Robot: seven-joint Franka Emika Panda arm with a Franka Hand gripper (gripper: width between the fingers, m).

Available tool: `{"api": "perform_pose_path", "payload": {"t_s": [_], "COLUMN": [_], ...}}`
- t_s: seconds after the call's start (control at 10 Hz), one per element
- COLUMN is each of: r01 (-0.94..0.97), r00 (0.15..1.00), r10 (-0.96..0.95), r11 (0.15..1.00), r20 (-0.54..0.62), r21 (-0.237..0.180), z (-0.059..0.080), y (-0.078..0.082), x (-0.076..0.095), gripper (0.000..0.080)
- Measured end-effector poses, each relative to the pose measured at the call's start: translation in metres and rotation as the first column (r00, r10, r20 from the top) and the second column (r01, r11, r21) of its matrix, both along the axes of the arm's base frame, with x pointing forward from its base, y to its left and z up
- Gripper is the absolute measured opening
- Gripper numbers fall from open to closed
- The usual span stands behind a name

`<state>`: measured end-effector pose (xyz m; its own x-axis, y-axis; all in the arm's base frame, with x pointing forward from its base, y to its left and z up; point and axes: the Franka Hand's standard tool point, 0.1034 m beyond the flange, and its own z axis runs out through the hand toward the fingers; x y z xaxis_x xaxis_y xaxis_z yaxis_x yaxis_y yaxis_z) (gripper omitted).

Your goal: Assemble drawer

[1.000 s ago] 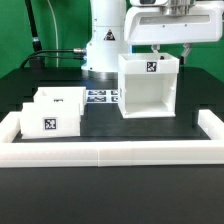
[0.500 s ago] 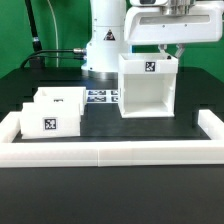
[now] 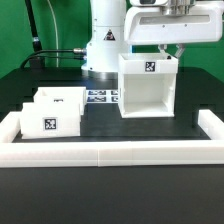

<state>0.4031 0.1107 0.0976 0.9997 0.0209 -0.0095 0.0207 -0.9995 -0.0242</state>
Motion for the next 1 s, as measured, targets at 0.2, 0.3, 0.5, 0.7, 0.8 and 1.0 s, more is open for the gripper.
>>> {"api": "perform_pose_path", "payload": {"t_s": [0.2,0.3,0.5,0.7,0.8,1.0], "r01": [-0.018,-0.013,0.003,0.016,0.023,0.025], "r00": [1.000,1.000,0.999,0.995,0.993,0.990], "r10": [0.018,0.013,-0.004,-0.019,-0.026,-0.029], "r11": [1.000,1.000,1.000,1.000,0.999,0.999], "r20": [0.002,0.007,0.047,0.094,0.113,0.136], "r21": [0.005,0.008,0.017,0.024,0.028,0.034], "z": [0.000,0.000,0.001,0.001,0.001,0.002], "y": [-0.013,-0.018,-0.023,-0.028,-0.028,-0.024], "x": [0.031,0.050,0.092,0.127,0.144,0.162], "gripper": [0.0037,0.0037,0.0037,0.0037,0.0037,0.0038]}}
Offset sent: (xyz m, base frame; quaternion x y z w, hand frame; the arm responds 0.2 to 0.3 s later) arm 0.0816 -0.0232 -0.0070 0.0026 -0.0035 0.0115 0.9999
